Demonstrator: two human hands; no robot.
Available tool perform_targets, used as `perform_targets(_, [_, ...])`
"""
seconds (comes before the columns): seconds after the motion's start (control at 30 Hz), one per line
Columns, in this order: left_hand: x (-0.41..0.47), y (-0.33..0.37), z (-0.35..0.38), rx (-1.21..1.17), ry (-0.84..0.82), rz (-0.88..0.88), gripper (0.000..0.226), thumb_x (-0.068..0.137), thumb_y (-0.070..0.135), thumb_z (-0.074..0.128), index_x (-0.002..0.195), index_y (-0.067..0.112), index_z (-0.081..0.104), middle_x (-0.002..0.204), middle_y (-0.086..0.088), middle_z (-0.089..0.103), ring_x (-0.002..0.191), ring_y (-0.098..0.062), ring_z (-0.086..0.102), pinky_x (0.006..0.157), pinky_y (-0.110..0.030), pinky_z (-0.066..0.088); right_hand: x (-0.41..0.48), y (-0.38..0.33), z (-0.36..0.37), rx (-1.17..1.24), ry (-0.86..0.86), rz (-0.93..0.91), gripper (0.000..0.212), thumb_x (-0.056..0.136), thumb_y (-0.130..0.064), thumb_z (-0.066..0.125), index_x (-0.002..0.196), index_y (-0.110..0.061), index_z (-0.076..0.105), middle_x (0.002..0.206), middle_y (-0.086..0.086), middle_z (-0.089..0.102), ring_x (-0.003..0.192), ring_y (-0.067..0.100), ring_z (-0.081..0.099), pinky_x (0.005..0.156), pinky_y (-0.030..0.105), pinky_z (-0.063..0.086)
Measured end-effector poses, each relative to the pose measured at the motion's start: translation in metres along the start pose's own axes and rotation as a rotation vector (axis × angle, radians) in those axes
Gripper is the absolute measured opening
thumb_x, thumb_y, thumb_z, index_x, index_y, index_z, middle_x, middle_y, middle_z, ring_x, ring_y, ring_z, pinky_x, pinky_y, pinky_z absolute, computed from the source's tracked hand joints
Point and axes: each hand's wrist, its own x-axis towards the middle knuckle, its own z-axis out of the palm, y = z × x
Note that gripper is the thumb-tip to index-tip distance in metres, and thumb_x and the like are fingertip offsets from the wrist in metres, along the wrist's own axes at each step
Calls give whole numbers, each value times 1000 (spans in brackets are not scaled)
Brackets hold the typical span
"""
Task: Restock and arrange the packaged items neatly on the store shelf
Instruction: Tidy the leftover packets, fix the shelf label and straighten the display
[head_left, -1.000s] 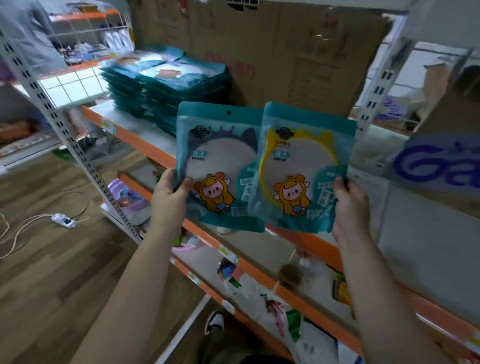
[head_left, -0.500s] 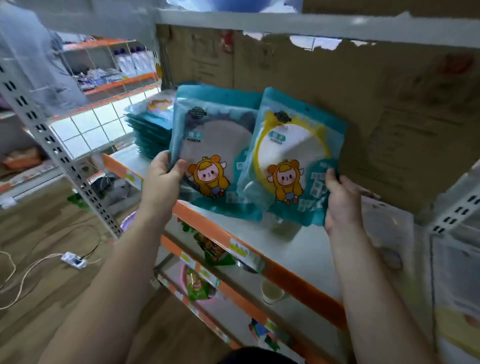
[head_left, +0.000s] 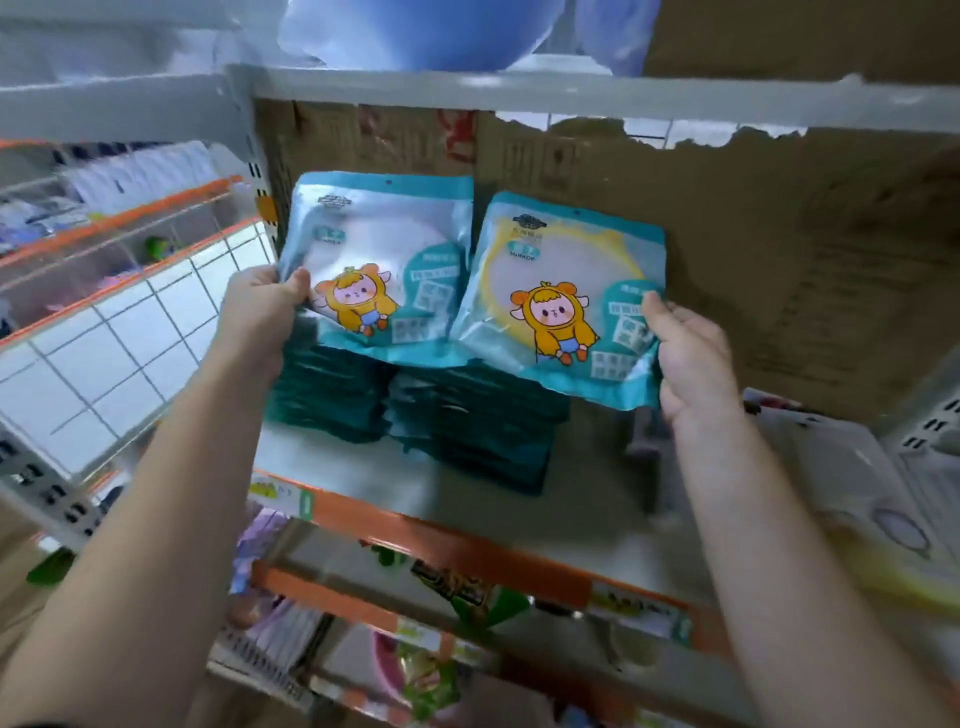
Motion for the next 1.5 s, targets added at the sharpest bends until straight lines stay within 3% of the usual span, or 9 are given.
perform_targets(0.3, [109, -14, -52, 241, -72, -87, 18, 86, 16, 62, 72, 6, 57, 64, -12, 54, 34, -17, 54, 39, -25, 46, -24, 10, 64, -53, 170, -90, 15, 96, -23, 59, 89, -12, 66, 75, -2, 75, 72, 16, 74, 52, 30, 57])
perform_targets(0.4, [117, -17, -58, 365, -54, 47, 34, 69, 41, 71, 63, 8, 62, 54, -10, 58, 56, -29, 59, 55, -40, 52, -29, 17, 71, -85, 212, -82, 16, 96, -24, 59, 91, -10, 66, 77, 1, 76, 75, 19, 74, 55, 35, 58])
perform_targets(0.47, [119, -20, -59, 526, -59, 157, 50, 65, 56, 73, 57, 8, 61, 46, -8, 55, 55, -29, 55, 52, -35, 43, -32, 20, 74, -91, 237, -78, 16, 96, -24, 60, 92, -10, 66, 78, 1, 76, 75, 19, 74, 56, 36, 59])
perform_targets(0.67, [115, -24, -50, 783, -28, 204, 66, 71, 68, 67, 80, 3, 64, 62, -7, 53, 66, -30, 52, 59, -32, 38, -40, 22, 79, -147, 281, -81, 16, 95, -26, 60, 91, -12, 66, 79, -1, 76, 77, 17, 74, 63, 40, 61])
perform_targets(0.83, [114, -30, -45, 773, -2, 251, 64, 71, 69, 66, 75, 5, 58, 60, -4, 50, 54, -18, 40, 48, -25, 28, -47, 23, 77, -171, 301, -71, 13, 95, -28, 60, 91, -17, 66, 85, -2, 76, 80, 16, 74, 69, 40, 61])
perform_targets(0.97, [112, -28, -40, 775, 5, 288, 61, 72, 64, 67, 79, 4, 61, 79, -15, 62, 68, -28, 52, 51, -29, 32, -50, 22, 74, -188, 302, -55, 14, 94, -29, 61, 94, -16, 66, 91, 1, 75, 83, 18, 74, 73, 43, 61])
perform_targets(1.07, [106, -25, -39, 819, 42, 373, 59, 76, 57, 65, 90, 0, 58, 97, -22, 57, 90, -40, 54, 64, -40, 41, -48, 21, 71, -190, 294, -47, 16, 93, -30, 62, 97, -16, 66, 89, 0, 76, 82, 17, 74, 71, 42, 61])
perform_targets(1.2, [76, -29, -36, 808, 101, 641, 48, 86, 42, 61, 119, 8, 57, 117, -21, 54, 113, -40, 44, 88, -46, 36, -34, 17, 67, -176, 283, -49, 19, 92, -29, 64, 101, -12, 67, 92, 4, 76, 84, 21, 74, 71, 44, 60])
perform_targets(1.5, [-41, -96, -11, 482, -169, 976, 23, 93, 30, 57, 96, 8, 64, 88, -9, 59, 81, -28, 54, 70, -42, 43, 2, 6, 79, -246, 241, 25, 25, 84, -12, 74, 99, 6, 66, 82, 15, 74, 70, 25, 73, 58, 35, 59])
